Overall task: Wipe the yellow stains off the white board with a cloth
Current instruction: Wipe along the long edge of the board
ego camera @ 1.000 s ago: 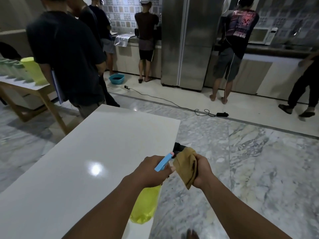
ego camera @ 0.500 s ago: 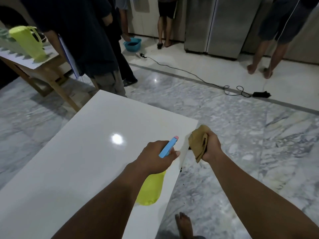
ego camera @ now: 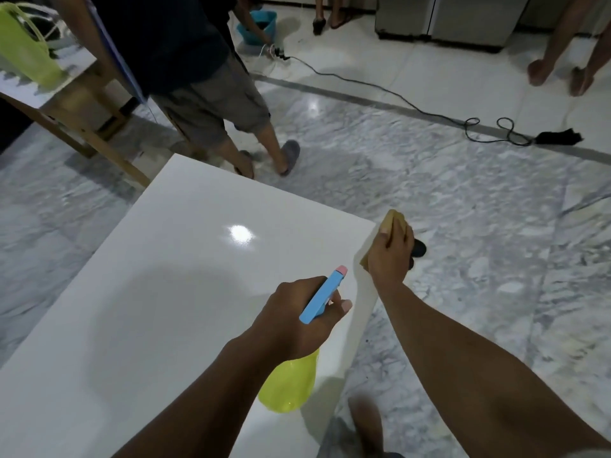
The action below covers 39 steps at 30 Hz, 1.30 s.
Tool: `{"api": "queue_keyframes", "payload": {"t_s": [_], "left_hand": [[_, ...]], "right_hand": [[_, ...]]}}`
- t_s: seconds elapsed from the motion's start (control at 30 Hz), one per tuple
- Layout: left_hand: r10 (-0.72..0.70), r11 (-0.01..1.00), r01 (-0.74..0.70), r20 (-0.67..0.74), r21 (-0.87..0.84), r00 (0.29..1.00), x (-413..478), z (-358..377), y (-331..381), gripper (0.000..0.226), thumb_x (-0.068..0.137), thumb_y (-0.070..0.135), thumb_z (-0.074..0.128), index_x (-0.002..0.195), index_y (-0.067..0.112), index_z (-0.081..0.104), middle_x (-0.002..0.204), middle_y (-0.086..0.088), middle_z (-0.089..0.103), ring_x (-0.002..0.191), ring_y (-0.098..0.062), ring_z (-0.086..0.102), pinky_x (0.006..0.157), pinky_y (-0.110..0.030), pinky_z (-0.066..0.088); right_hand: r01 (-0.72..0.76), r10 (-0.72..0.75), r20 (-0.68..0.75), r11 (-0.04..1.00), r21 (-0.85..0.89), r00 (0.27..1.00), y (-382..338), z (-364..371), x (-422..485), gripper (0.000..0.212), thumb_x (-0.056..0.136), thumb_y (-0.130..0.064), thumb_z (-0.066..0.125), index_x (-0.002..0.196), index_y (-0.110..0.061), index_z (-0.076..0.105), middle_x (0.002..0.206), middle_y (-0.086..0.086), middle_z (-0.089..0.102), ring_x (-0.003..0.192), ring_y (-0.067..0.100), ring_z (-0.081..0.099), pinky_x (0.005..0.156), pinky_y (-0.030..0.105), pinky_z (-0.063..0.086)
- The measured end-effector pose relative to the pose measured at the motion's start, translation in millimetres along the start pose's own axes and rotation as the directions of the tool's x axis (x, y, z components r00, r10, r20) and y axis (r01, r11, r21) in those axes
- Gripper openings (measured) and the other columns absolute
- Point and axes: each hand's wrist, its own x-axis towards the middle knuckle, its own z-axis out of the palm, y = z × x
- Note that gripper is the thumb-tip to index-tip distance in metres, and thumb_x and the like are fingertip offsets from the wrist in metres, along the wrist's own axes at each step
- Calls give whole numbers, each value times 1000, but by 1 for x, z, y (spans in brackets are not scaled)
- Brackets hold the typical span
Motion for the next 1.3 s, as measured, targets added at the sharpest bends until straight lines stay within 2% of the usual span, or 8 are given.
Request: {"api": "queue_keyframes", "payload": {"t_s": [0.1, 0.23, 0.43, 0.6, 0.73, 0.93, 1.1, 1.3], "left_hand": [[10, 1000, -11, -32, -9, 999, -1, -2, -12, 31, 94, 54, 69, 84, 26, 60, 86, -13, 72, 72, -36, 72, 72, -54, 63], [-18, 1000, 16, -50, -25, 999, -9, 0, -24, 32, 88, 61, 64, 89, 30, 59, 84, -10, 72, 70, -34, 72, 73, -53, 64], [-48, 998, 45, -60, -52, 997, -42, 4, -41, 29, 94, 53, 69, 87, 26, 63, 88, -12, 74, 76, -36, 75, 78, -55, 64], [-64, 997, 61, -73, -47, 995, -93, 6, -61, 31, 94, 56, 68, 89, 26, 63, 87, -11, 73, 78, -36, 74, 78, -55, 65], [-63, 997, 60, -86, -40, 994, -153, 12, -88, 24, 99, 48, 69, 84, 32, 59, 92, -11, 74, 82, -36, 75, 81, -52, 65], [-49, 998, 43, -121, -50, 991, -274, 25, -153, 26, 96, 53, 68, 85, 31, 61, 87, -10, 73, 77, -34, 74, 78, -55, 65], [-114, 993, 109, -118, -53, 986, -371, 29, -201, 28, 98, 48, 70, 78, 31, 59, 86, -11, 72, 80, -36, 75, 83, -56, 64], [-136, 990, 133, -116, -36, 984, -446, 32, -235, 28, 98, 48, 71, 85, 25, 64, 89, -12, 74, 81, -35, 77, 85, -57, 63]], "right_hand": [[50, -53, -28, 994, -100, 998, 7, 6, -3, 49, 105, -26, 40, 154, -24, 35, 167, 9, 11, 149, 26, 25, 110, 44, 35], [50, -55, -31, 989, -138, 998, 9, 6, -13, 49, 105, -27, 41, 153, -27, 35, 167, 10, 10, 144, 31, 35, 102, 47, 42], [72, -77, -19, 976, -206, 997, 24, 10, -70, 51, 105, -28, 38, 156, -28, 29, 167, 10, 10, 141, 35, 38, 92, 50, 49], [65, -64, 14, 970, -234, 998, 42, 9, -134, 53, 106, -30, 36, 157, -30, 23, 167, 9, 6, 144, 33, 34, 97, 49, 47], [68, -64, 27, 970, -233, 998, 58, 10, -201, 52, 106, -30, 36, 156, -29, 25, 167, 9, 8, 137, 34, 42, 96, 47, 47], [42, -34, 42, 980, -196, 999, 97, 16, -345, 52, 106, -34, 33, 157, -31, 23, 167, 6, 5, 142, 31, 35, 101, 47, 43], [30, -23, 61, 992, -121, 998, 130, 19, -460, 52, 104, -25, 35, 155, -32, 27, 167, 5, 7, 142, 31, 36, 102, 47, 41], [70, -47, 185, 990, -120, 982, 155, 13, -557, 62, 103, -18, 40, 158, -31, 15, 167, 8, -4, 150, 31, 19, 109, 50, 36]]}}
